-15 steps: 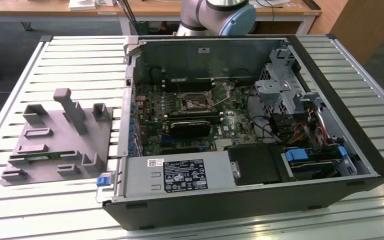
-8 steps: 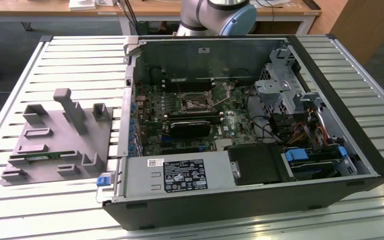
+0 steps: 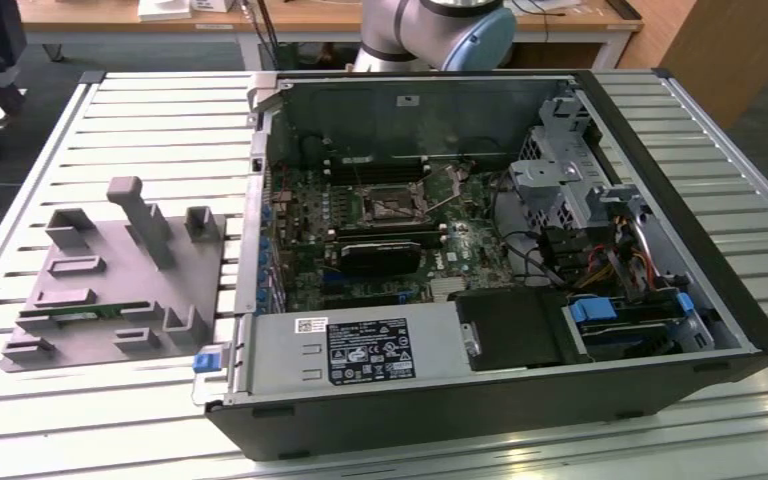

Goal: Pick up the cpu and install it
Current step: 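Pick up the cpu and move it towards the insertion slot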

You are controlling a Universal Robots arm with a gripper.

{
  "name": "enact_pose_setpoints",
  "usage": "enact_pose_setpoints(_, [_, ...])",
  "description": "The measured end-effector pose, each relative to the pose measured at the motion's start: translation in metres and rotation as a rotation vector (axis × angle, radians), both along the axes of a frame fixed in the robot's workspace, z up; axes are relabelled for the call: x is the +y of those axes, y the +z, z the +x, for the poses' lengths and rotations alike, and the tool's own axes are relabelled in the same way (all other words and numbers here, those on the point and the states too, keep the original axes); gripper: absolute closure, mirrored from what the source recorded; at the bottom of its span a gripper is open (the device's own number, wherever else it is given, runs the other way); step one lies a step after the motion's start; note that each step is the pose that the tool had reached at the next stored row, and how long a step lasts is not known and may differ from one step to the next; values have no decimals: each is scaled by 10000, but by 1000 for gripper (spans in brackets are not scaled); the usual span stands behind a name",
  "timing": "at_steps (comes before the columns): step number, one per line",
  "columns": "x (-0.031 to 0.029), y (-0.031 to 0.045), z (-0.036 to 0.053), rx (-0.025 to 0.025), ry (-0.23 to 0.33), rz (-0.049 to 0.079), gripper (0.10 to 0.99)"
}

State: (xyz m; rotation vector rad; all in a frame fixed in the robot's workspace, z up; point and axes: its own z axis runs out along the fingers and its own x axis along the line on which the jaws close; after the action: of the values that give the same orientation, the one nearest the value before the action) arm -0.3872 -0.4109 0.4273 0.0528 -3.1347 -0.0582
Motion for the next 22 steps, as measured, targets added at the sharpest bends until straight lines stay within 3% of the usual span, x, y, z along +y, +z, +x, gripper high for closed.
enact_pose_setpoints(11, [1,-1,498,23,-1,0,557])
enact_pose_setpoints(22, [1,-5,1000,12,-1,3,557])
